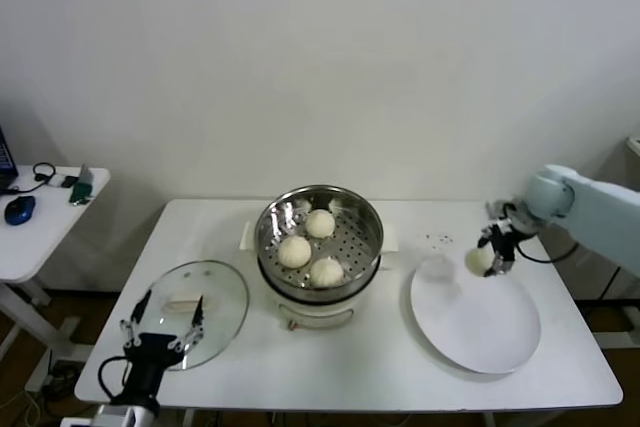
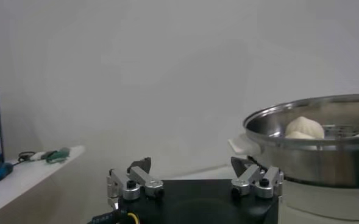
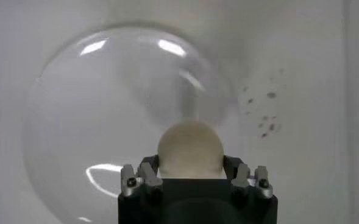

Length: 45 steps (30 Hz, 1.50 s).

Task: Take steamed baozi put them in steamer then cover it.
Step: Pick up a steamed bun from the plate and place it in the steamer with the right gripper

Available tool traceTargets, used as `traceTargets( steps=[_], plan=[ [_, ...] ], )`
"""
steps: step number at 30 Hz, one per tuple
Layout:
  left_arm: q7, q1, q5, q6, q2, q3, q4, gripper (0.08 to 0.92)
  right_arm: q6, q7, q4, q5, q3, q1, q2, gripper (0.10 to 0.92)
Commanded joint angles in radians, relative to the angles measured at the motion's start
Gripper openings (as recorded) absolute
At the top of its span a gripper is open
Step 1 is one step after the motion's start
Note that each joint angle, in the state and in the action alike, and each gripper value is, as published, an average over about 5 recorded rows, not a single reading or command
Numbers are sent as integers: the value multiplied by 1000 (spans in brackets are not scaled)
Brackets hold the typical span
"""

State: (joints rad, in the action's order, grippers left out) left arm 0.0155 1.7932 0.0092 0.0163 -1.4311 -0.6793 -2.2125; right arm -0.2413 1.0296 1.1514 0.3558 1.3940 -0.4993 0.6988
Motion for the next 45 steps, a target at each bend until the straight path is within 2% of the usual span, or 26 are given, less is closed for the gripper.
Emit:
traceTargets(
  steps=[1, 7, 15, 30, 45],
  plan=[
    [0, 6, -2, -14, 15, 15, 1, 823, -36, -17, 0, 415, 334, -431, 241, 687],
    [0, 23, -2, -37, 28, 26, 2, 823, -45, -20, -59, 575, 385, -510, 448, 687],
    [-1, 32, -15, -48, 27, 28, -5, 823, -76, -48, -46, 634, 397, -468, 584, 687],
    [-2, 28, -30, -50, 37, 9, 3, 823, -102, -97, 11, 546, 424, -307, 645, 687],
    [-2, 21, -35, -49, 42, 5, 23, 823, -80, -78, -83, 464, 412, -210, 678, 687]
  ],
)
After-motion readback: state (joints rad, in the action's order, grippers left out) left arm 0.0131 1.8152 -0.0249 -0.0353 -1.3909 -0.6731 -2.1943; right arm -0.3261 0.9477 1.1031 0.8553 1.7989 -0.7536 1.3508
